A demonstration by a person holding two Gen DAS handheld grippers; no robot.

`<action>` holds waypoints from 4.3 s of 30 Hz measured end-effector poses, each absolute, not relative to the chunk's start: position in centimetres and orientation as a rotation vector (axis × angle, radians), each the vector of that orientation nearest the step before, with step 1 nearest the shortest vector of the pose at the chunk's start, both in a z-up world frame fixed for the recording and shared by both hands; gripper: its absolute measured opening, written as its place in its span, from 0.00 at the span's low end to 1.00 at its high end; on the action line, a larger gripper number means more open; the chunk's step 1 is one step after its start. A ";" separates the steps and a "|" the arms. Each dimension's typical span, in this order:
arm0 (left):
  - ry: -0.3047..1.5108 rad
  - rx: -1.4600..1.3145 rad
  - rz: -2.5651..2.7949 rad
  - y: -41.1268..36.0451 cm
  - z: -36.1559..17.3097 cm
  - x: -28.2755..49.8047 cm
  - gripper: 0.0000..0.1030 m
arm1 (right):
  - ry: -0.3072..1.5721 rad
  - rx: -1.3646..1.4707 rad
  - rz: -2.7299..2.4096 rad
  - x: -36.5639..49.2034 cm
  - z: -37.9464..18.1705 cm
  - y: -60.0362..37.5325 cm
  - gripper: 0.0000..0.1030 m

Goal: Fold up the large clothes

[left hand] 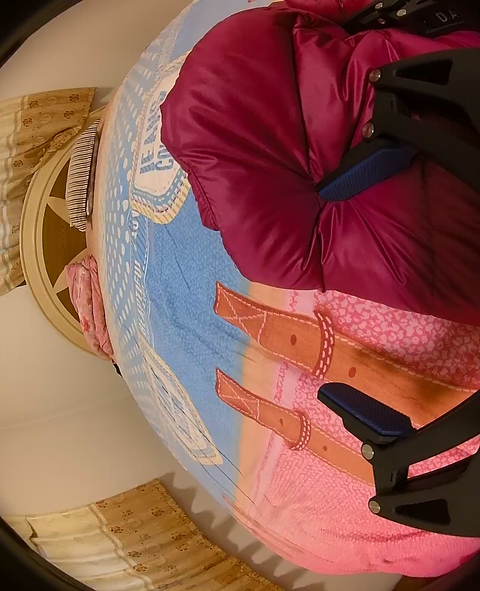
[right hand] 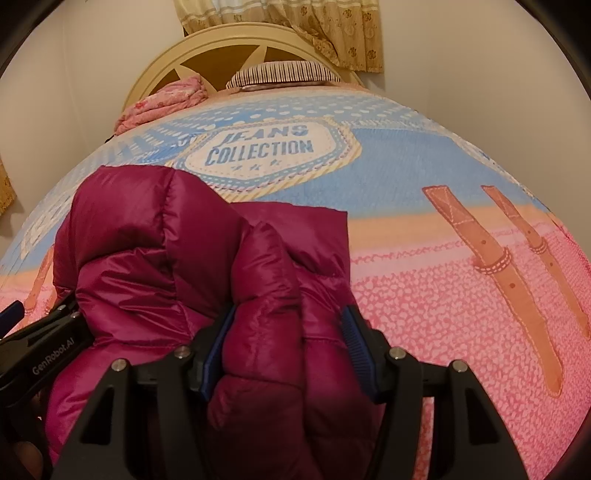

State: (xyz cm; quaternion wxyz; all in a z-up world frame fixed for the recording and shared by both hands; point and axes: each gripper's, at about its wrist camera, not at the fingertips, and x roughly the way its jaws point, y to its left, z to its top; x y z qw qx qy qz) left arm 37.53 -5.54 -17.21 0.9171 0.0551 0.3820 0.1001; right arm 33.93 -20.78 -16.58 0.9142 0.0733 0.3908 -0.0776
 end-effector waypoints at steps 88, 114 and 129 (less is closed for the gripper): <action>0.623 0.147 0.100 5.2 -8.0 22.0 0.04 | 0.661 0.117 0.368 27.7 -10.9 -10.6 0.24; 0.668 0.067 0.242 14.8 -10.0 20.2 0.02 | 0.711 -0.005 0.529 28.9 -11.7 -3.3 0.23; 0.695 0.054 0.282 16.5 -12.2 19.9 0.01 | 0.787 -0.052 0.548 29.8 -13.8 -1.5 0.24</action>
